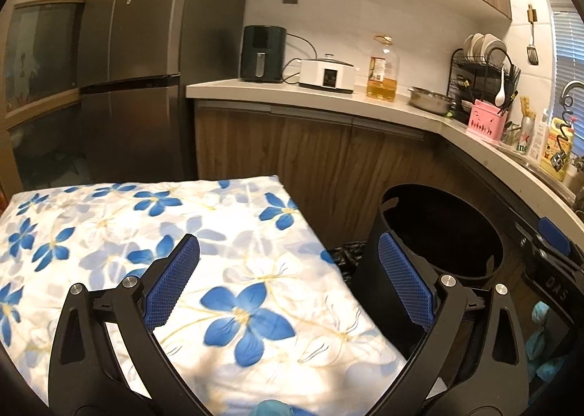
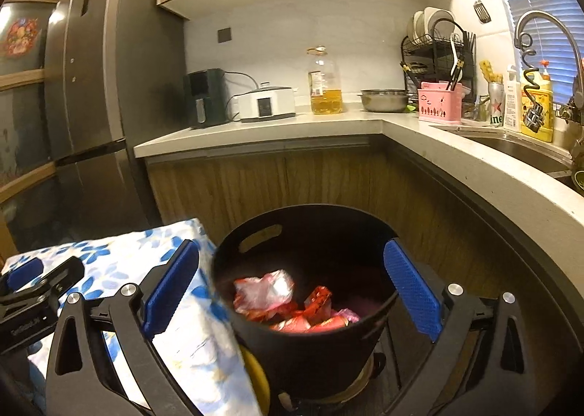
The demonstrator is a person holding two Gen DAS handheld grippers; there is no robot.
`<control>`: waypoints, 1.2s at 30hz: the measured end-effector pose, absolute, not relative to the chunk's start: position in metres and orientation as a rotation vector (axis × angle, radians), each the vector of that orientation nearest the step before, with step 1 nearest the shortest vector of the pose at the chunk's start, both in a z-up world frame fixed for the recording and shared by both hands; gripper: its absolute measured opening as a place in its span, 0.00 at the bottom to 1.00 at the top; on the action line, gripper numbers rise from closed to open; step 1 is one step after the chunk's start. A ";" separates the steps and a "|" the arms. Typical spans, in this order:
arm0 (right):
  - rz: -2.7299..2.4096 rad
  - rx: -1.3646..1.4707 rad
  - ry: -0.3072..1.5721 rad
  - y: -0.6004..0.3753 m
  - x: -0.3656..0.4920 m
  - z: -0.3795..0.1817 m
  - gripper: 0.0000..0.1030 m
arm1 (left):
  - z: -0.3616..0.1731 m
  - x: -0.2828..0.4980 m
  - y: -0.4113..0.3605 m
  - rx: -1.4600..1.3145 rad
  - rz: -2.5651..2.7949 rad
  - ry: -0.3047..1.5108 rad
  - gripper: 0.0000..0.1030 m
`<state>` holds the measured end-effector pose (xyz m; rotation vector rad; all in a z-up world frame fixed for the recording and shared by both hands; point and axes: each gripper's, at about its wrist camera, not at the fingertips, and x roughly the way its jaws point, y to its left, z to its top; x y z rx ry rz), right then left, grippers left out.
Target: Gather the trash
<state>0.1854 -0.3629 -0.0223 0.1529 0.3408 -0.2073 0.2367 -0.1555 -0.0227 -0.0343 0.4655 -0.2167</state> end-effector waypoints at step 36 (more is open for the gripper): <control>-0.175 0.083 0.338 -0.251 0.027 0.005 0.95 | 0.014 0.068 -0.067 -0.020 -0.164 0.402 0.95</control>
